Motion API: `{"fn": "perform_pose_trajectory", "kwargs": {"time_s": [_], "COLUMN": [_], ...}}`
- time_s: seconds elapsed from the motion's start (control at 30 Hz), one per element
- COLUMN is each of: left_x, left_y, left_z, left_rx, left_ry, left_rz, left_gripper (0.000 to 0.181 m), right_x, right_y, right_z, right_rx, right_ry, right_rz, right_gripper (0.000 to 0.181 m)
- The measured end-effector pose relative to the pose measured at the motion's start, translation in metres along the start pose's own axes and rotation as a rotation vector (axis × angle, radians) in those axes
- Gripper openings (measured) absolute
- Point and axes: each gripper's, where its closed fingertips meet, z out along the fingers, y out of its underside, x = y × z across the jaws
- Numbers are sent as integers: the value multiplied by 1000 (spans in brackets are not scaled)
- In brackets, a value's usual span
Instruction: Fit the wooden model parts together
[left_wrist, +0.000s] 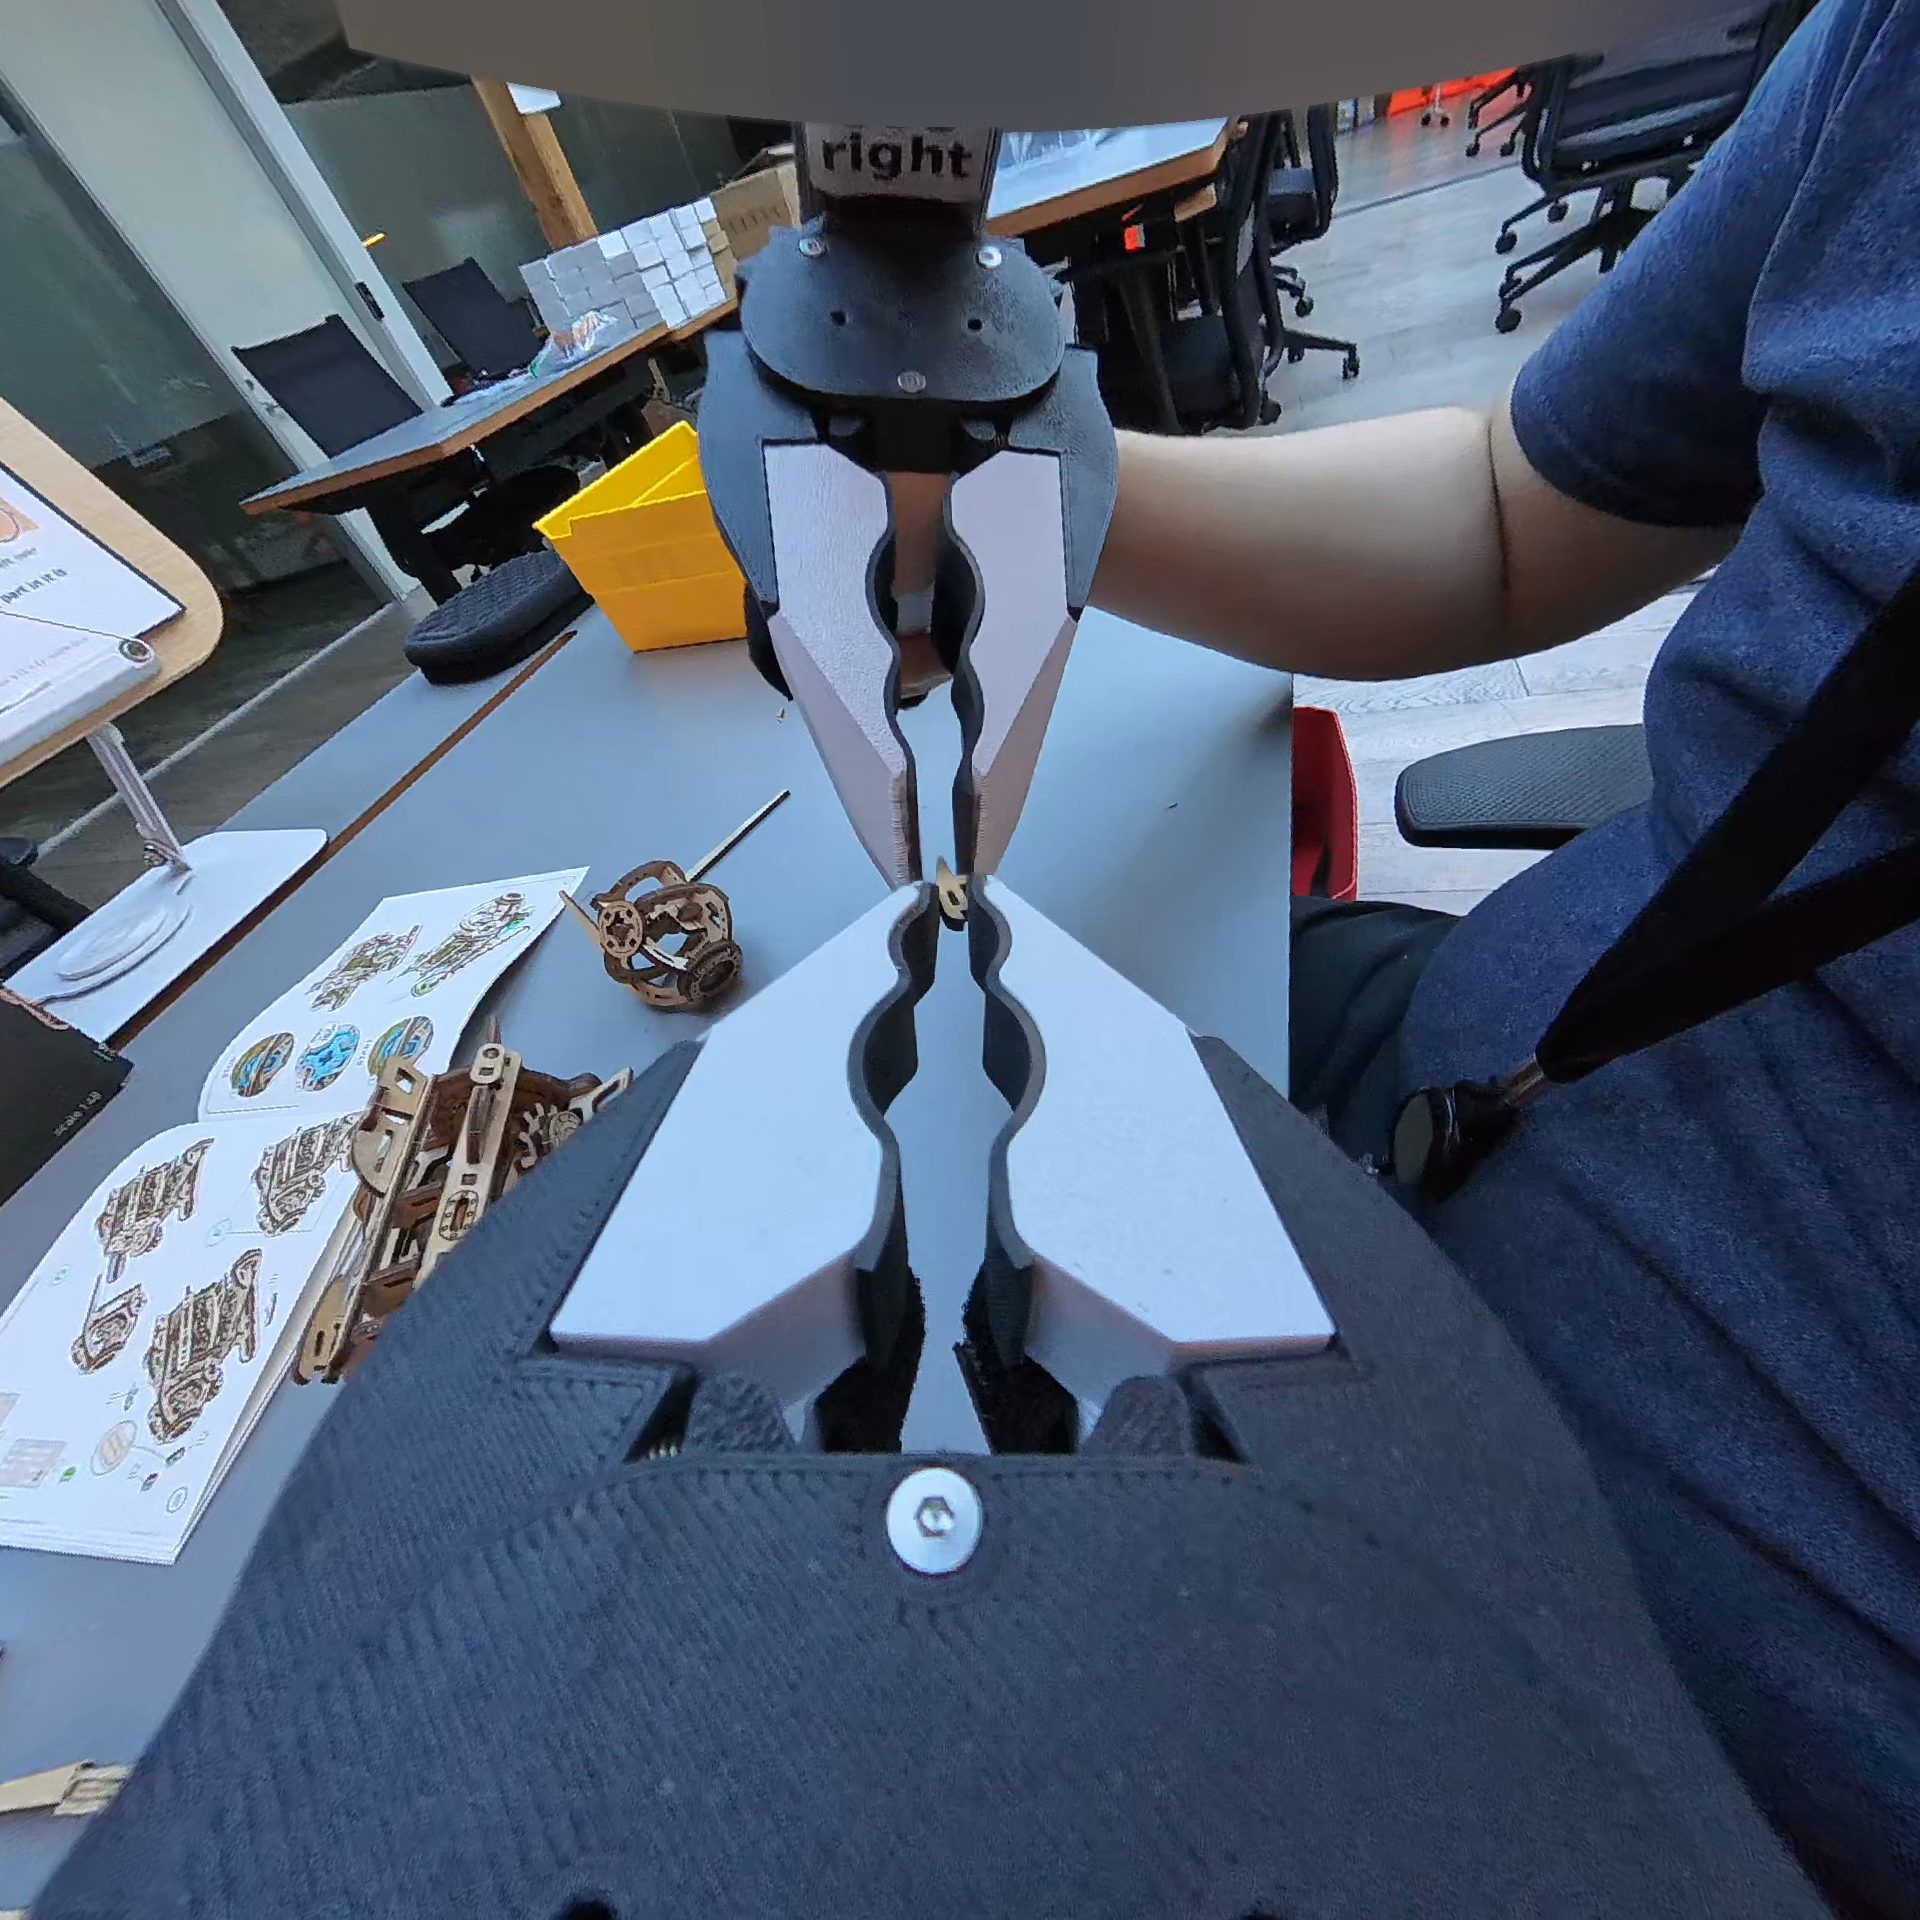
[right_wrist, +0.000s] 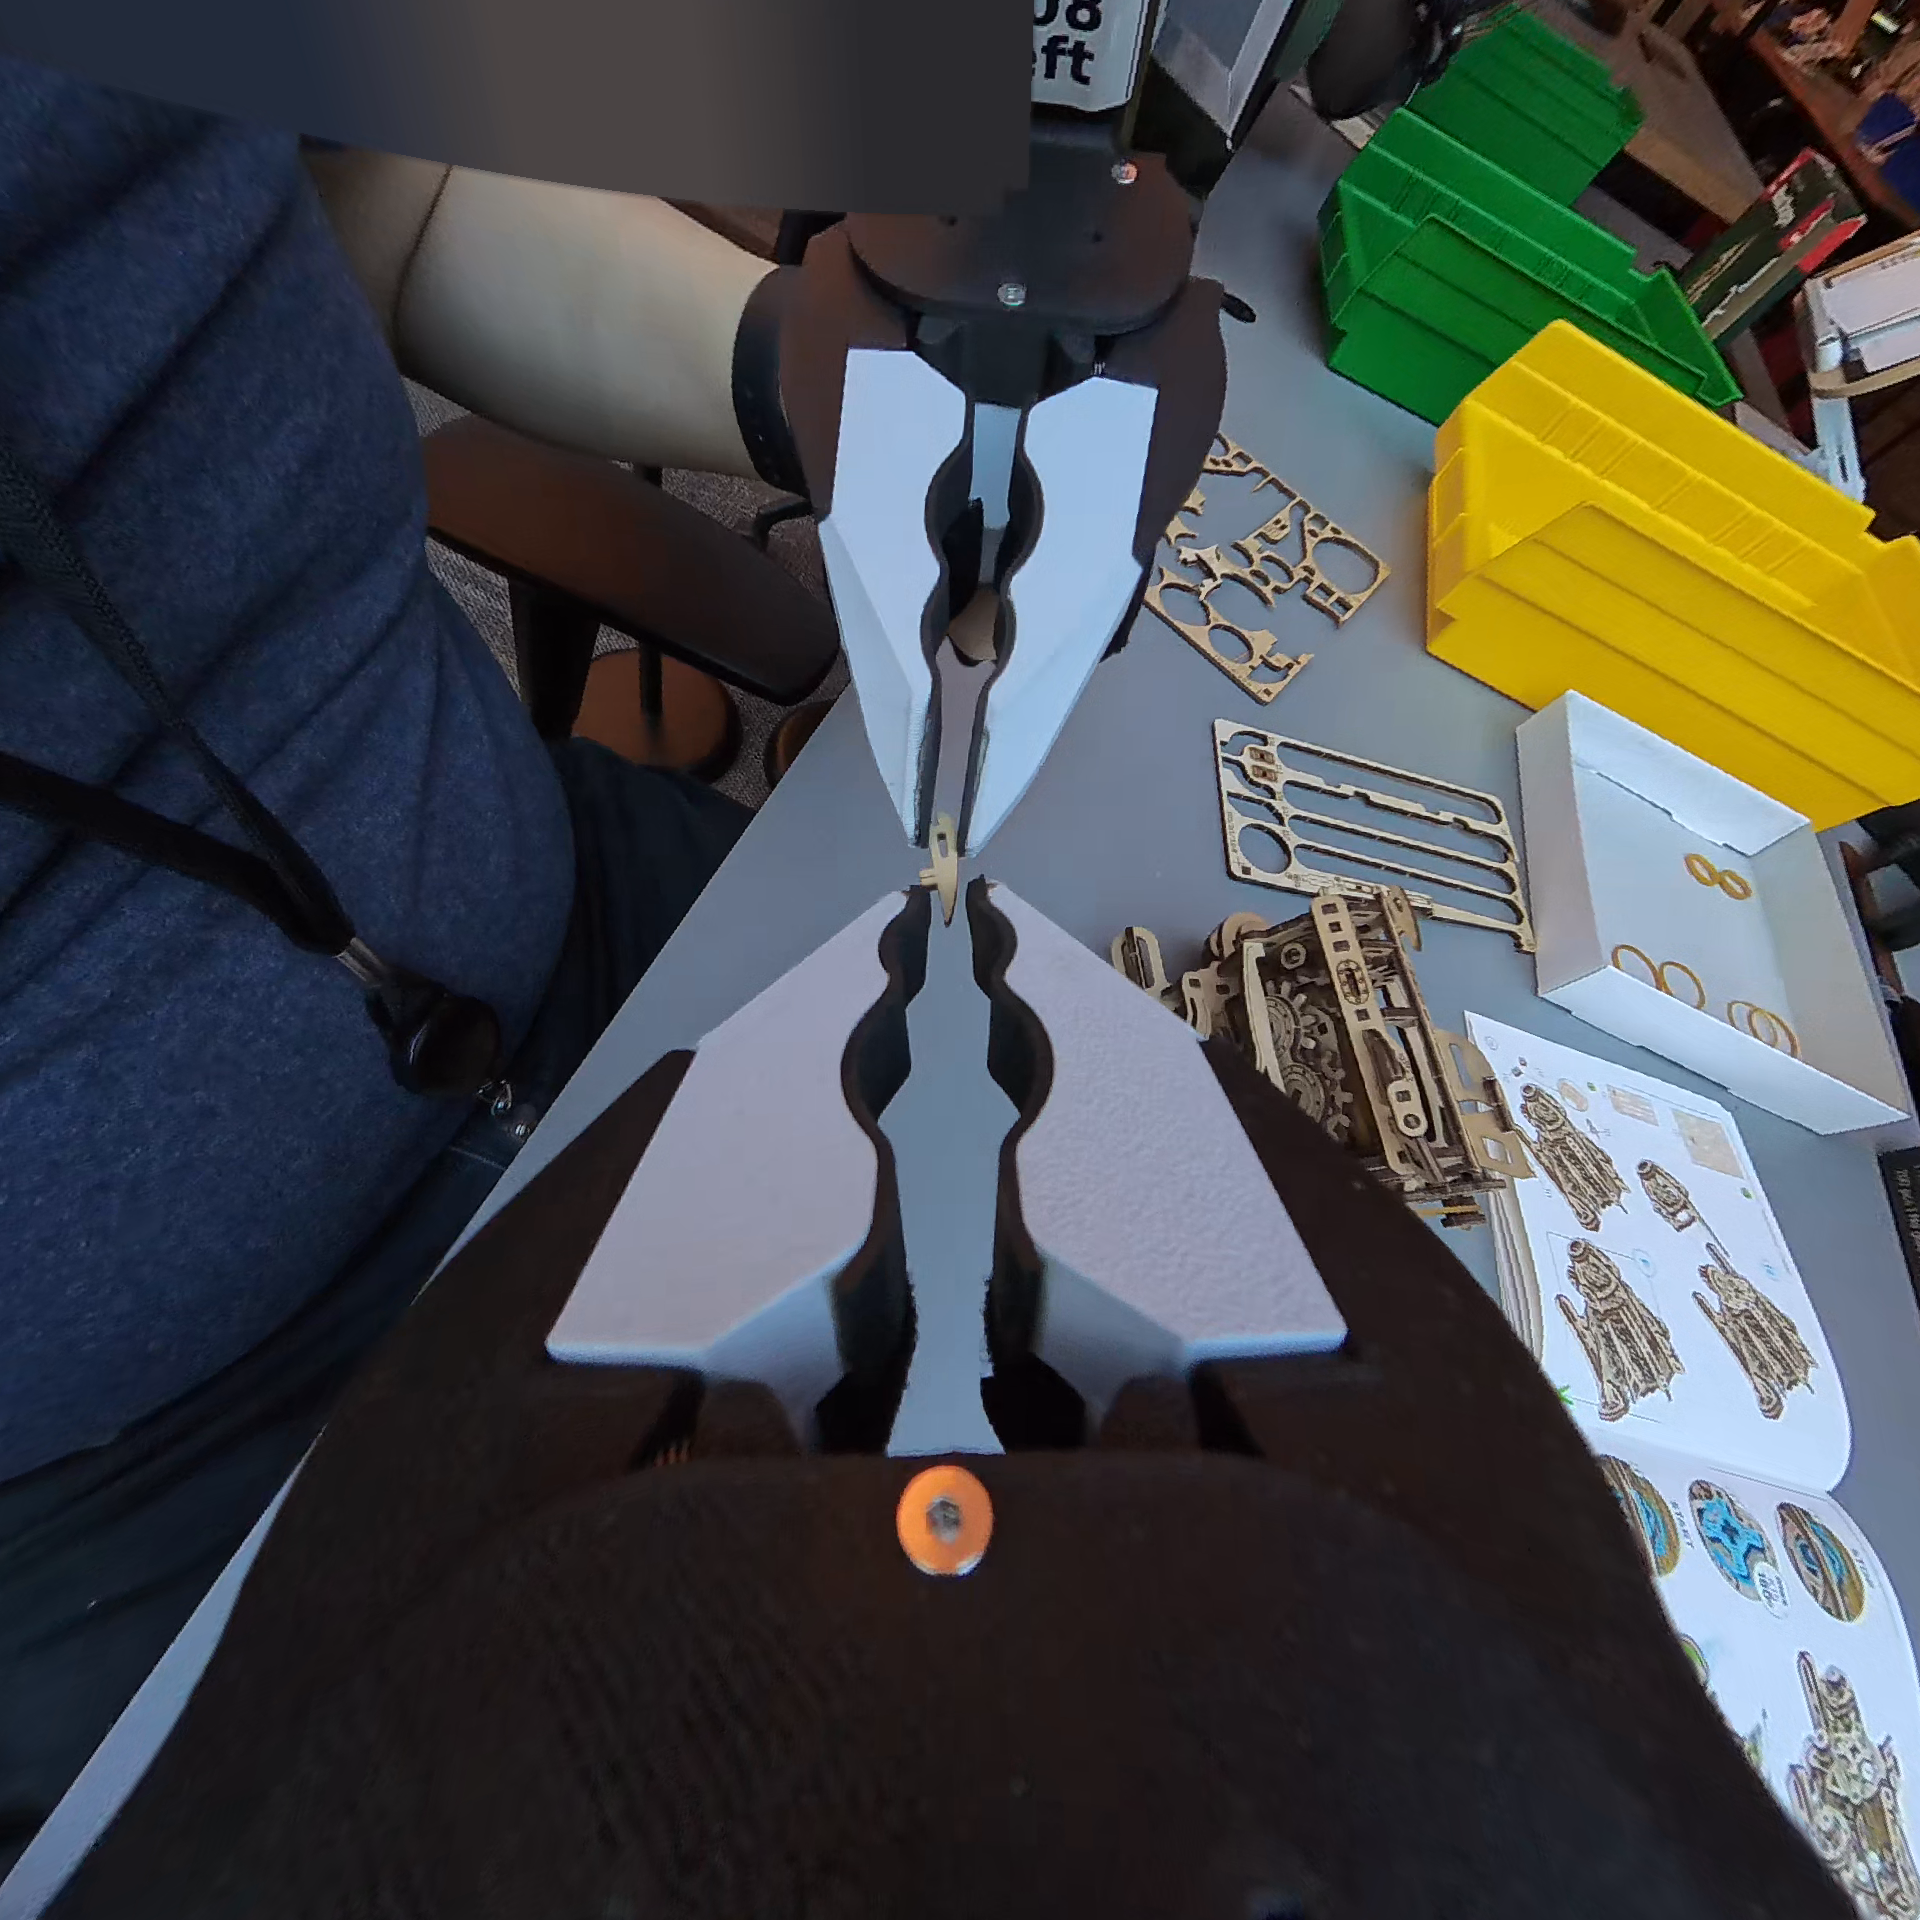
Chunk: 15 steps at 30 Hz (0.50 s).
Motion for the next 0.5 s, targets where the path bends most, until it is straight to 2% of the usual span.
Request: {"fn": "perform_pose_trajectory", "kwargs": {"time_s": [0.03,0.3,0.5], "left_x": [0,2,-1], "left_y": [1,10,13], "left_z": [0,4,3], "left_rx": [-3,-41,-27], "left_ry": [3,17,16], "left_rz": [3,11,-52], "left_gripper": [4,4,4], "right_x": [-1,-4,-1], "right_y": [1,11,13], "right_z": [0,5,6], "right_rx": [-8,-45,-28], "right_ry": [-7,-5,19], "right_rz": [-1,20,44], "right_gripper": [6,1,1]}}
